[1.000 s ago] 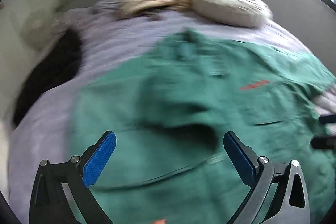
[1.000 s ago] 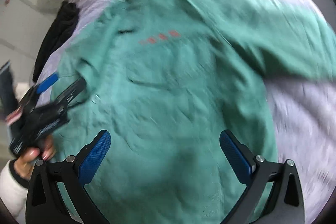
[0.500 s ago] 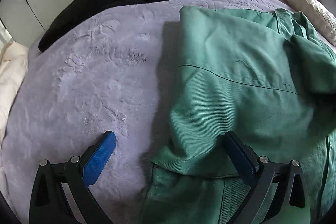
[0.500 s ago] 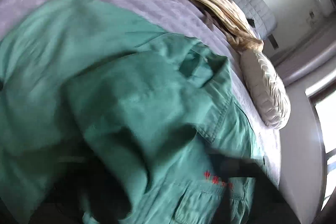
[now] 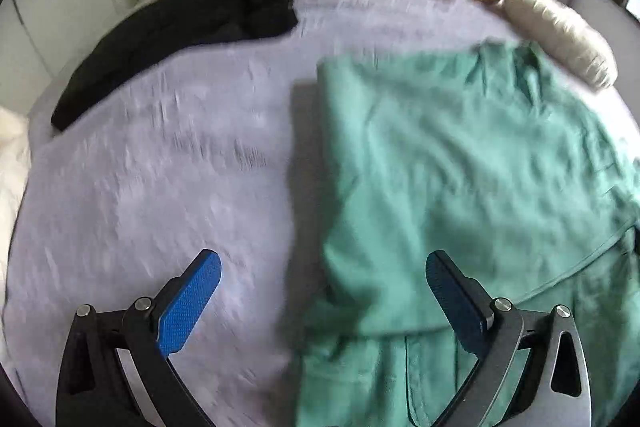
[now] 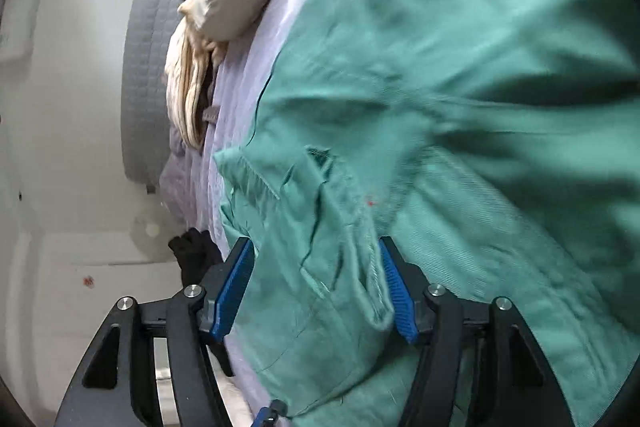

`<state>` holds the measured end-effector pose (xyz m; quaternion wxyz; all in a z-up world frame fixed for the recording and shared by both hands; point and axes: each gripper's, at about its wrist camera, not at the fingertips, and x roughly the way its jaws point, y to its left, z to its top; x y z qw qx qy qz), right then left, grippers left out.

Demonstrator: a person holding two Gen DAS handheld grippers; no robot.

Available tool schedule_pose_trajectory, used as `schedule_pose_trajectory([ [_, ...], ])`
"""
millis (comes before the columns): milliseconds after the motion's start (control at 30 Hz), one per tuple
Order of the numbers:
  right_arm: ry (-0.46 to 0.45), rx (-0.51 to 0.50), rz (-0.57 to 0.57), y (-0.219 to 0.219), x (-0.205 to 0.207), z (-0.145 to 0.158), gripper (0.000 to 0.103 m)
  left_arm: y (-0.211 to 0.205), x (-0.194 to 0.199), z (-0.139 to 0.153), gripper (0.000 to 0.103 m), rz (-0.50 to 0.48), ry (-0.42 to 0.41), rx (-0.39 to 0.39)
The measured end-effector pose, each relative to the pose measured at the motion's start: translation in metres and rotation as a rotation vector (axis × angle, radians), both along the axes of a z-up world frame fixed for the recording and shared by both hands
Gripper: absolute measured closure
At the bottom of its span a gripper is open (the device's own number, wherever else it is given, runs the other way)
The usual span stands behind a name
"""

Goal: Fold large clothes

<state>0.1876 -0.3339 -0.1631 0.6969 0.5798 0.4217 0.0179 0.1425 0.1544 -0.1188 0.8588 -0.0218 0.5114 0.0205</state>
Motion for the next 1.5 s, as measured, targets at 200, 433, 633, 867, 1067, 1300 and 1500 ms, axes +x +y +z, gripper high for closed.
schedule_pose_trajectory([
  [200, -0.043, 0.047, 0.249, 0.079, -0.008, 0.012, 0.029, 0.026, 0.090, -0.007, 0.000, -0.055, 0.062, -0.122],
  [433, 0.011, 0.303, 0.554, 0.265, -0.004, -0.038, 0.029, 0.021, 0.153, -0.046, 0.001, -0.058, 0.174, -0.197],
  [633, 0.055, 0.327, 0.441, 0.304, 0.016, -0.065, 0.086, 0.029, 0.167, -0.044, 0.099, -0.056, 0.181, -0.314],
  [867, 0.016, 0.284, 0.652, 0.359, 0.056, -0.067, 0.100, 0.052, 0.163, -0.050, 0.099, -0.078, 0.149, -0.309],
  [1067, 0.144, 0.240, 0.757, 0.357, 0.049, -0.090, 0.078, 0.054, 0.157, -0.054, 0.099, -0.063, 0.123, -0.306],
  [1300, -0.025, -0.329, 0.556, 0.205, 0.064, 0.004, 0.048, 0.050, 0.157, -0.051, 0.099, -0.052, 0.117, -0.267],
  [1500, 0.034, -0.656, 0.409, 0.114, 0.129, 0.015, 0.048, 0.049, 0.155, -0.050, 0.099, -0.023, 0.108, -0.259],
])
